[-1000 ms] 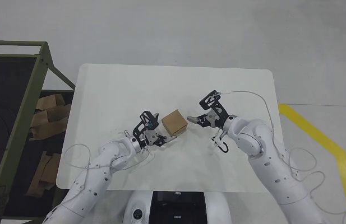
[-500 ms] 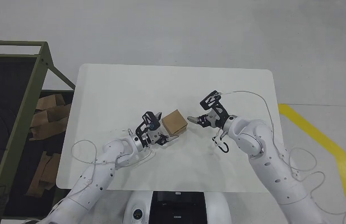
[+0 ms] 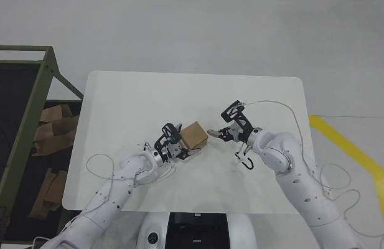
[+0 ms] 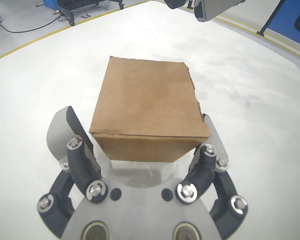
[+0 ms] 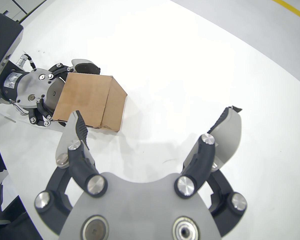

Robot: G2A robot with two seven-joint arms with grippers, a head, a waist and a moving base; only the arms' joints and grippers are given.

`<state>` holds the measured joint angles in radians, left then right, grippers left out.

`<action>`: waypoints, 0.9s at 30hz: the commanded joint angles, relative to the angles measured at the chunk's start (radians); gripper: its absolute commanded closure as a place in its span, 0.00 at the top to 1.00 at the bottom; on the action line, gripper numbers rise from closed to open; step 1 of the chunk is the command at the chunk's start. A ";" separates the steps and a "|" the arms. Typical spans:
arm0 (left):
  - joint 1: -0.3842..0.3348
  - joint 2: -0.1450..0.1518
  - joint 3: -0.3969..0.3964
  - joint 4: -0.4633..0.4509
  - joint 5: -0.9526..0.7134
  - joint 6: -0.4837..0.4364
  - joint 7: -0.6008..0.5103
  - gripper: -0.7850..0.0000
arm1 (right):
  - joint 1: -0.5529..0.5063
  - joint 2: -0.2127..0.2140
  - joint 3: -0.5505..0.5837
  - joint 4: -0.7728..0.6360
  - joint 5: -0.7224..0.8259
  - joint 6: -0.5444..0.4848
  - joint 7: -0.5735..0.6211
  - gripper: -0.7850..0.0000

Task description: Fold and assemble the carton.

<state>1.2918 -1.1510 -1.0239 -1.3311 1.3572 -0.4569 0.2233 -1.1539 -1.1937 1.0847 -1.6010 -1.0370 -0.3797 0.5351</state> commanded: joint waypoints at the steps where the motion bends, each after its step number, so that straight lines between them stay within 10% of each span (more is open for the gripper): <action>1: -0.005 -0.001 0.002 0.004 0.002 -0.006 -0.001 1.00 | 0.001 0.000 0.000 0.000 0.001 0.000 0.001 1.00; 12: -0.018 -0.006 0.011 0.008 0.013 -0.019 -0.012 1.00 | 0.003 0.000 -0.001 0.004 0.002 0.001 -0.002 1.00; 20: -0.015 -0.007 0.007 0.006 0.016 -0.015 -0.009 0.58 | 0.006 -0.001 -0.005 0.009 0.002 -0.001 -0.004 1.00; 27: -0.013 -0.008 0.004 0.006 0.015 -0.022 -0.005 0.50 | 0.009 -0.002 -0.007 0.011 0.000 0.002 -0.001 1.00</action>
<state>1.2787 -1.1590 -1.0192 -1.3251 1.3709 -0.4788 0.2174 -1.1455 -1.1955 1.0773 -1.5899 -1.0366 -0.3792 0.5337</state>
